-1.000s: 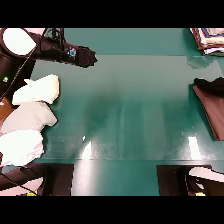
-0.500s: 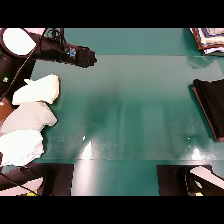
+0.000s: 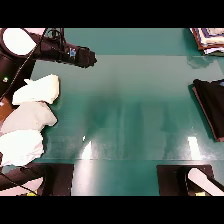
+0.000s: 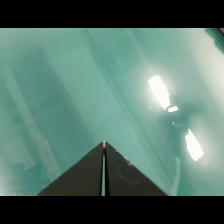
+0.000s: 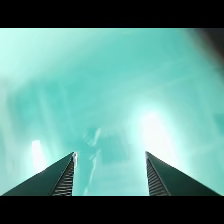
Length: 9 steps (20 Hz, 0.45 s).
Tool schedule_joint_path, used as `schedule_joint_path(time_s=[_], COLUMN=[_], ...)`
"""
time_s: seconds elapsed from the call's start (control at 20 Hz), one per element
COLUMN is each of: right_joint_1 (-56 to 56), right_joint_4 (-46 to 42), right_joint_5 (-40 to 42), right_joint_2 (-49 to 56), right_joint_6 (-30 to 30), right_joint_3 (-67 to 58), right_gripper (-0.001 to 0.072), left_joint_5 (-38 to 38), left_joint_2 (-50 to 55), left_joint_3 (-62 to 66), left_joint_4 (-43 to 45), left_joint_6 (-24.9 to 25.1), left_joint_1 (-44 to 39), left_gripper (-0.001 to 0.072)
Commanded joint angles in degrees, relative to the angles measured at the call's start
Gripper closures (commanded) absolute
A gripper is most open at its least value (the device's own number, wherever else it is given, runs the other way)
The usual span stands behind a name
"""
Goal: Fold the shirts.
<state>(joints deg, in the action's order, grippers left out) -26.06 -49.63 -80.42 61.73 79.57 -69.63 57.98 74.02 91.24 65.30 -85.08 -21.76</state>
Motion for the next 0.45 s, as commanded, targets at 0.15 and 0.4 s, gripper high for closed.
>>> schedule_joint_path(time_s=[0.15,0.4], right_joint_1=[22.32,26.08], right_joint_4=[1.51,1.6], right_joint_5=[3.13,3.21], right_joint_2=[-0.22,-0.22], right_joint_6=[-2.21,-2.69], right_joint_3=[0.09,0.09], right_gripper=[0.0695,0.0694], left_joint_5=[-3.28,-3.54], left_joint_2=[0.0,0.0], left_joint_3=[0.0,0.0], left_joint_4=[0.0,0.0], left_joint_6=[-0.02,-0.02], left_joint_1=[-0.02,-0.02], left_gripper=[0.0683,0.0682])
